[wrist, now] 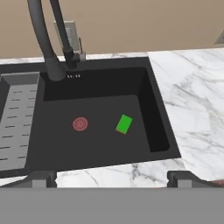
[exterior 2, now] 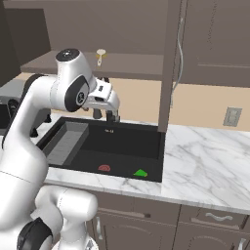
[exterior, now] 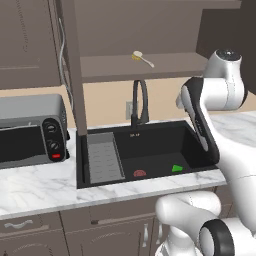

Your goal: Pick up the dish brush and sponge from the sink, and place them back in the cabinet, and close the cabinet doors.

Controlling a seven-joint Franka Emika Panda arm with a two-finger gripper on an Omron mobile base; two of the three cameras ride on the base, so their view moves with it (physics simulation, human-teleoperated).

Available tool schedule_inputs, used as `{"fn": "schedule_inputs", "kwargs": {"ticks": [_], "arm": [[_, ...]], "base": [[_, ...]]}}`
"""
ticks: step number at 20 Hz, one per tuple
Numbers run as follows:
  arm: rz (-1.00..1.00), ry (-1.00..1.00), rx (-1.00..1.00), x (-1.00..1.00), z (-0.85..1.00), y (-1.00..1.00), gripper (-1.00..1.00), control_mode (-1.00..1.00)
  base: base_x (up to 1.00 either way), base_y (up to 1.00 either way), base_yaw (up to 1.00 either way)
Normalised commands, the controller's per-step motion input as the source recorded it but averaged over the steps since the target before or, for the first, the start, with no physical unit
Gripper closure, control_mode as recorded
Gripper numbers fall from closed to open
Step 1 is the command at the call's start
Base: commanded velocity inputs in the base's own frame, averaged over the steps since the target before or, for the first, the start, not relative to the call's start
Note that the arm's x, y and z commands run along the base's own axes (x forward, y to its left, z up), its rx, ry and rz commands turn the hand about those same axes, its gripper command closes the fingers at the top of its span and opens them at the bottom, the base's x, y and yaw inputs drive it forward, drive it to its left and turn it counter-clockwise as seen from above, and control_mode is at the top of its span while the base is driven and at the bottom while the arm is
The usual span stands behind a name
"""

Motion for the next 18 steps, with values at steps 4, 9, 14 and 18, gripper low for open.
{"fn": "schedule_inputs", "kwargs": {"ticks": [4, 9, 14, 18], "arm": [[0.0, 0.12, 0.0, 0.0, 0.0, 0.0, -1.0, -1.0], [0.0, 0.12, 0.0, 0.0, -0.03, 0.0, -1.0, -1.0], [0.0, 0.04, 0.0, 0.0, -0.25, -0.04, -1.0, -1.0], [0.0, 0.0, 0.01, 0.0, -0.35, -0.11, -1.0, -1.0]], "base": [[0.0, 0.0, 0.0], [0.0, 0.0, 0.0], [0.0, 0.0, 0.0], [0.0, 0.0, 0.0]]}}
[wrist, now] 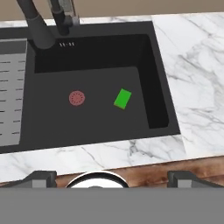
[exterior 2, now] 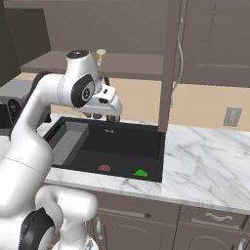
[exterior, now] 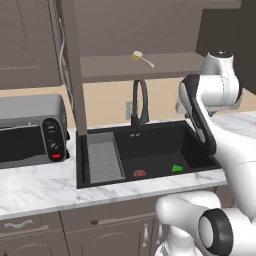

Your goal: Pick up the dish brush and sponge from the sink, and place them back in the cabinet, and close the cabinet doors.

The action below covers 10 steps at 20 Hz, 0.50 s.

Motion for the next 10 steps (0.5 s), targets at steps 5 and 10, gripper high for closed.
{"fn": "schedule_inputs", "kwargs": {"ticks": [5, 10], "arm": [[0.0, 0.0, 0.0, 0.0, -0.23, -0.06, -1.0, -1.0], [0.0, 0.0, 0.0, 0.0, -0.2, 0.0, -1.0, -1.0]], "base": [[0.0, 0.0, 0.0], [0.0, 0.0, 0.0]]}}
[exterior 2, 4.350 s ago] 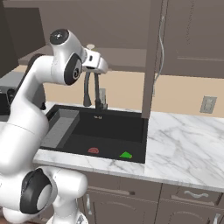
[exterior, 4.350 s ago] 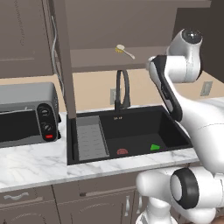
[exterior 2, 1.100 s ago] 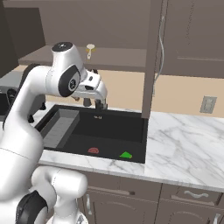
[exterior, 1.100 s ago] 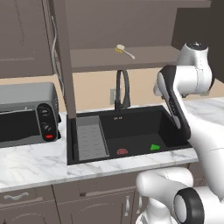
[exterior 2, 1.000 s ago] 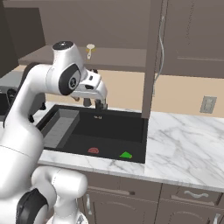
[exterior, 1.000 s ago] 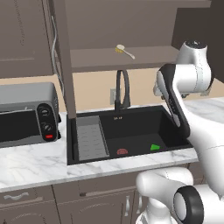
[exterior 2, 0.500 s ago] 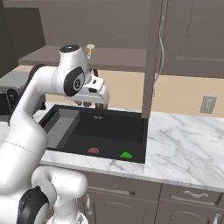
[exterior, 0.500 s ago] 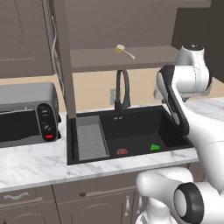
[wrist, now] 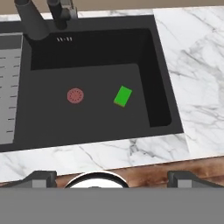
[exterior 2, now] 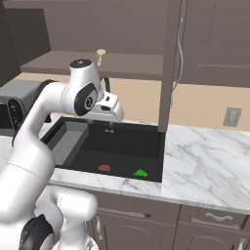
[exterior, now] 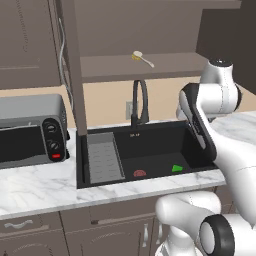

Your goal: Pick up the dish brush and sponge from the sink, and place them back in the cabinet, and close the cabinet doors.

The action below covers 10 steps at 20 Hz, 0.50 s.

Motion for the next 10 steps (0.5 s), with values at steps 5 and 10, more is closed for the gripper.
{"fn": "schedule_inputs", "kwargs": {"ticks": [5, 10], "arm": [[0.0, 0.0, 0.0, 0.0, -0.23, -0.02, -1.0, -1.0], [0.0, 0.0, 0.0, 0.0, -0.23, -0.01, -1.0, -1.0]], "base": [[0.0, 0.0, 0.0], [0.0, 0.0, 0.0]]}}
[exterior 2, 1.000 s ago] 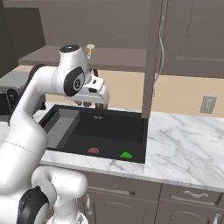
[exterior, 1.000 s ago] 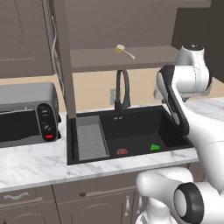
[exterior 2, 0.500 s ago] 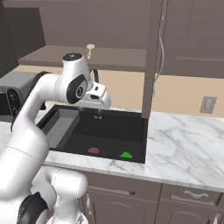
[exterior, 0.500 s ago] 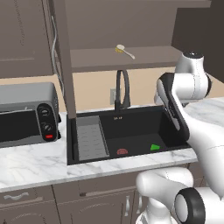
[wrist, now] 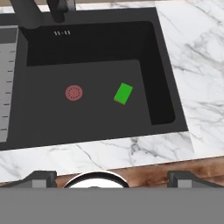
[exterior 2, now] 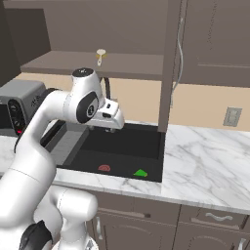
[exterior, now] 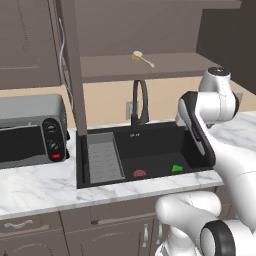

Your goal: Pick up the dish brush and sponge from the sink, and place them back in the cabinet, and close the cabinet doors.

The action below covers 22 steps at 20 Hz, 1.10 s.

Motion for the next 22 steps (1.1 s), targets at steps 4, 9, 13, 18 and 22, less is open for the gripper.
{"fn": "schedule_inputs", "kwargs": {"ticks": [4, 9, 13, 18, 22], "arm": [[0.0, 0.0, 0.0, 0.0, -0.28, -0.01, -1.0, -1.0], [0.0, 0.0, 0.0, 0.01, -0.14, 0.0, -1.0, -1.0], [0.0, 0.0, 0.0, 0.13, 0.0, 0.0, -1.0, -1.0], [0.0, 0.02, 0.02, 0.13, 0.0, -0.07, -1.0, -1.0], [0.0, 0.04, 0.02, 0.09, 0.0, -0.04, -1.0, -1.0]], "base": [[0.0, 0.0, 0.0], [0.0, 0.0, 0.0], [0.0, 0.0, 0.0], [0.0, 0.0, 0.0], [0.0, 0.0, 0.0]]}}
